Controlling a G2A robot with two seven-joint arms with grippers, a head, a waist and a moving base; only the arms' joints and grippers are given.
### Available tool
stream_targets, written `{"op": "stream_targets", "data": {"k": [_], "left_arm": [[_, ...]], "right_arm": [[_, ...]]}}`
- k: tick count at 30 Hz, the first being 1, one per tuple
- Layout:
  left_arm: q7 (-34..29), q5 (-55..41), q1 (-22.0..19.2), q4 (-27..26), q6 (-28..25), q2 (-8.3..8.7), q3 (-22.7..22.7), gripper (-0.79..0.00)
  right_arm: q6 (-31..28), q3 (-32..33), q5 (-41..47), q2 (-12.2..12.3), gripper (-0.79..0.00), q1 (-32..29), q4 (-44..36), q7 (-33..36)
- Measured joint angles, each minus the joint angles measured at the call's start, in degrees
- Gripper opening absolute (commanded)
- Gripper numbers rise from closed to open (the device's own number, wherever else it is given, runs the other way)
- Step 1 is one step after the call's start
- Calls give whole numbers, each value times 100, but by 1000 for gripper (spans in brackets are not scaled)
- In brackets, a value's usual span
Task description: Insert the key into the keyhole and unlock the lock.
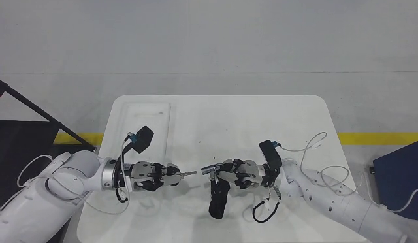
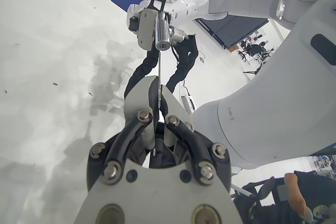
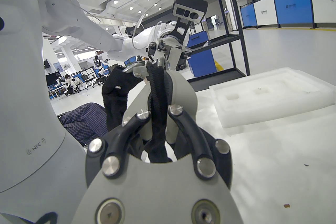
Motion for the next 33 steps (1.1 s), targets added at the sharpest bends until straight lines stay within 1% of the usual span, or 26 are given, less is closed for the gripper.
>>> {"op": "stream_targets", "data": {"k": [5,11,16,33], "left_arm": [[-86,52,11,-70,-19,-19,16,-785],[29,134,27,-97,-112,-44,-61,-785],[0,175,58,-112,-66,-58,-76,-785],[27,336,-98,-136,10,-161,18,-785]], "right_arm": [[0,0,0,0,-785,0,0,0],[0,0,0,0,-785,0,0,0],[0,0,0,0,-785,0,0,0],[0,0,0,0,-785,0,0,0]]}}
